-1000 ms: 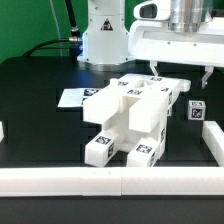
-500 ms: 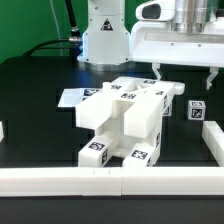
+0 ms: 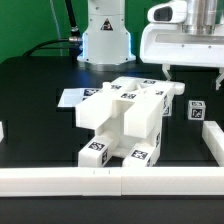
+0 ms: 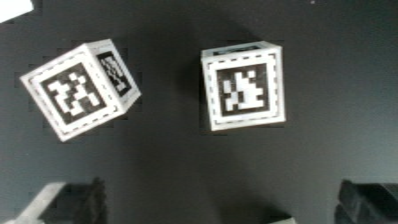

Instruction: Assemble chair

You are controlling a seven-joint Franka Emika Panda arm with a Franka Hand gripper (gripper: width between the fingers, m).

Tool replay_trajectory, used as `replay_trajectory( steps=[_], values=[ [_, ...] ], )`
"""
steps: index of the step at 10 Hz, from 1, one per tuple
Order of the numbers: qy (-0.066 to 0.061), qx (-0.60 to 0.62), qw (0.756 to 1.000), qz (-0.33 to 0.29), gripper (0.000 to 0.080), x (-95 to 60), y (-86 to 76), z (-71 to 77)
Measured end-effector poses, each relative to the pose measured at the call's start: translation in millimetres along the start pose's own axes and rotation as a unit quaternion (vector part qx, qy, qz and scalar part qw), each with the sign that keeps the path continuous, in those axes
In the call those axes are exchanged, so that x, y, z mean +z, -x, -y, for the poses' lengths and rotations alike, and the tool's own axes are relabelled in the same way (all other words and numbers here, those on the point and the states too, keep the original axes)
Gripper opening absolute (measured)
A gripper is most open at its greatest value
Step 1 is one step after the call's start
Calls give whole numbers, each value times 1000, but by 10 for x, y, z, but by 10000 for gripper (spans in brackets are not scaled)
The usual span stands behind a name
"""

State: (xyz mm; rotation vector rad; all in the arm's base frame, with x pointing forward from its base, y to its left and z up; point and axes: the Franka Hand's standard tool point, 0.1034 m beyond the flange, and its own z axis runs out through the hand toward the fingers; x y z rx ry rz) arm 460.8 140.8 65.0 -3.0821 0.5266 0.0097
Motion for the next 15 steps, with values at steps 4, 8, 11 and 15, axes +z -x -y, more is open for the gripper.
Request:
replay_trajectory(
  steps=[4, 8, 11, 15],
  values=[
    [4, -23, 1000, -8, 649, 185, 183, 218],
    [17, -30, 999, -3, 649, 429, 235, 214],
    [24, -35, 999, -1, 649, 558, 295, 194],
    [25, -38, 999, 0, 442, 562, 284, 168]
  ],
)
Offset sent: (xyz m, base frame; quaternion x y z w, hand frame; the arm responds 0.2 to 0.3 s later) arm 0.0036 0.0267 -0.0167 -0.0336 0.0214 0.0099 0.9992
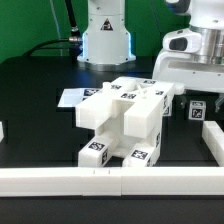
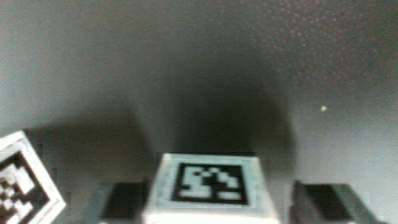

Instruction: Assemble chair

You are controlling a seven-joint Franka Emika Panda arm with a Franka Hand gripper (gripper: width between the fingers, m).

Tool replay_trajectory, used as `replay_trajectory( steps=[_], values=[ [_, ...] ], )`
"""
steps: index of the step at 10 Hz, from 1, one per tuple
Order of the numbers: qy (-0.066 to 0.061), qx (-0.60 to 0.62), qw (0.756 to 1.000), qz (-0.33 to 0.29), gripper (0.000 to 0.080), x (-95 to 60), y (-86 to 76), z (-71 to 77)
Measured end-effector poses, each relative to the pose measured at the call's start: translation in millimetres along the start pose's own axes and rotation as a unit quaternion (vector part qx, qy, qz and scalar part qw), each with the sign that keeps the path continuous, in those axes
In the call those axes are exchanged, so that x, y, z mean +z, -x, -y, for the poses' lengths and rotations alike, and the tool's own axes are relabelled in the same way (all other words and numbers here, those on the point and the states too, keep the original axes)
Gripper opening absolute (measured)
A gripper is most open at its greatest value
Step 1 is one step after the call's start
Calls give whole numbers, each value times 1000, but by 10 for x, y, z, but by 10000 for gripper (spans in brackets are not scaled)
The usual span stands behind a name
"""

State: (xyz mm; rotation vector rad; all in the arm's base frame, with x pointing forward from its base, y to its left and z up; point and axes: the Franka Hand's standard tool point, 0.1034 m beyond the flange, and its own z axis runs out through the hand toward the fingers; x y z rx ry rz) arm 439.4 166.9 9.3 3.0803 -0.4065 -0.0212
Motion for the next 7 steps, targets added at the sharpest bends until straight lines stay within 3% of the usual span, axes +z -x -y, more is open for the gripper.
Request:
replay_trajectory(
  steps=[1, 5, 7],
  values=[
    [0, -3, 1000, 0, 285, 1, -6, -17],
    [-4, -7, 1000, -3, 287, -72, -22, -43],
    [-14, -10, 1000, 4, 287, -395, -36, -74]
  ],
)
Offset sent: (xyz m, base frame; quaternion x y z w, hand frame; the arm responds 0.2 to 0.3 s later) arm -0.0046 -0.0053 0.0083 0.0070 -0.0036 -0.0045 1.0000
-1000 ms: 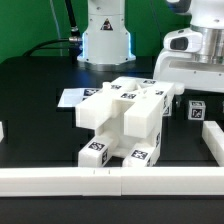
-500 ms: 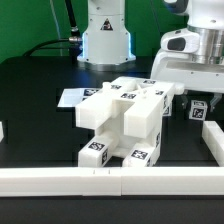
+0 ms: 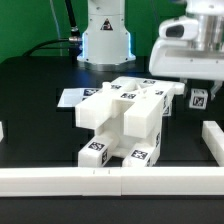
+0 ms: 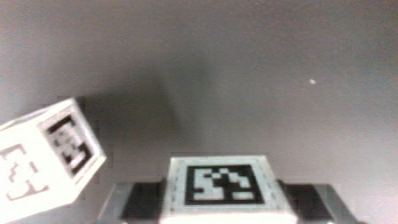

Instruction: Assemble chair

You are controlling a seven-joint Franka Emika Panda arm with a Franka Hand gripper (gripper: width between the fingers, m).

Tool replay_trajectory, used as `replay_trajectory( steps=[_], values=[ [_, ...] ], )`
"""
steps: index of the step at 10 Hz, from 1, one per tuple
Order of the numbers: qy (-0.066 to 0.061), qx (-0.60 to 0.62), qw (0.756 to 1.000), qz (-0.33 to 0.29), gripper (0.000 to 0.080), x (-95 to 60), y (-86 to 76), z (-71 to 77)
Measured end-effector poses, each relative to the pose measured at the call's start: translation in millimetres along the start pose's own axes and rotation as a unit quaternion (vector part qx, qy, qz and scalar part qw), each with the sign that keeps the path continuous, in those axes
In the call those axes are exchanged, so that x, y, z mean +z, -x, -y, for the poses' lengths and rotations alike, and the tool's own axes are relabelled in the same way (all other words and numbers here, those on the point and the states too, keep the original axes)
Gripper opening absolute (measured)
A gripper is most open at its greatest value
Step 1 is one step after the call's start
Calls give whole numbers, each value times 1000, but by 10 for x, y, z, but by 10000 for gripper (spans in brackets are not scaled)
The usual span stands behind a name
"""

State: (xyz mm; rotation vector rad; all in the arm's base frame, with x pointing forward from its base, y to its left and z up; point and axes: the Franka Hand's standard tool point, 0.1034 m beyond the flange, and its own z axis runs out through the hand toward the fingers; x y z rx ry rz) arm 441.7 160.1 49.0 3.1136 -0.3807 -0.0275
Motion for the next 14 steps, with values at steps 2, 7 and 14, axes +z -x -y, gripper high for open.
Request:
replay_trajectory(
  steps=[2, 7, 14],
  values=[
    [-11, -15, 1000, 7, 287, -345, -134, -85],
    [-20, -25, 999, 5, 288, -617, -532, -295],
    [-19, -73, 997, 6, 288, -819, -1217, -571]
  ],
)
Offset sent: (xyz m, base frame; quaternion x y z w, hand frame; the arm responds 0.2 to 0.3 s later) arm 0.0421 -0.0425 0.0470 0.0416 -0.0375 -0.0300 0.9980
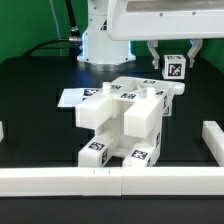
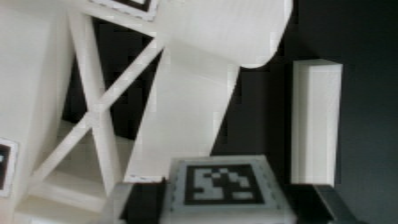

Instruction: Assemble chair

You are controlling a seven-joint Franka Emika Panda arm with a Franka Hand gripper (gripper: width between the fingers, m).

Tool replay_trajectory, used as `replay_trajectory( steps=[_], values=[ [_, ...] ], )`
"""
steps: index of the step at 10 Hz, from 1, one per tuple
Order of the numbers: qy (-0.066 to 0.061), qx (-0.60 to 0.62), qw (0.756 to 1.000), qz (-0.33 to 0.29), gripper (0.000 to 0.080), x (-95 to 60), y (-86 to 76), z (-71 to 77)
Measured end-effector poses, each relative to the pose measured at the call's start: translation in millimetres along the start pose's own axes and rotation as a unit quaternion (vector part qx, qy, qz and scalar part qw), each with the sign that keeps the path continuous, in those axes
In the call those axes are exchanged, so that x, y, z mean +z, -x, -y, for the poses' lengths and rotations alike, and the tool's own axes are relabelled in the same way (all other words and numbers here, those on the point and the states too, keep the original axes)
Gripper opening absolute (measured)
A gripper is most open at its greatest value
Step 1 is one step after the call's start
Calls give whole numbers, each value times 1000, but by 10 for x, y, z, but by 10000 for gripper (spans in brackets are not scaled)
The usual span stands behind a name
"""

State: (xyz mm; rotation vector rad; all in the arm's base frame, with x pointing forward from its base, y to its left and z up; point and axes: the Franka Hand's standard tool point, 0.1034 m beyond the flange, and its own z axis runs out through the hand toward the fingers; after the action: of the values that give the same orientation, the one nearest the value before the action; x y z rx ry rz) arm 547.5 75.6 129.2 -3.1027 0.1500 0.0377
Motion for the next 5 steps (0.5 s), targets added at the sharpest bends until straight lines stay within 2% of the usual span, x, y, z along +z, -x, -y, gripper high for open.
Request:
replay_trajectory(
  steps=[3, 5],
  values=[
    [1, -7, 1000, 0, 288, -5, -23, -30],
    [4, -26, 1000, -12, 288, -79, -294, -181]
  ],
)
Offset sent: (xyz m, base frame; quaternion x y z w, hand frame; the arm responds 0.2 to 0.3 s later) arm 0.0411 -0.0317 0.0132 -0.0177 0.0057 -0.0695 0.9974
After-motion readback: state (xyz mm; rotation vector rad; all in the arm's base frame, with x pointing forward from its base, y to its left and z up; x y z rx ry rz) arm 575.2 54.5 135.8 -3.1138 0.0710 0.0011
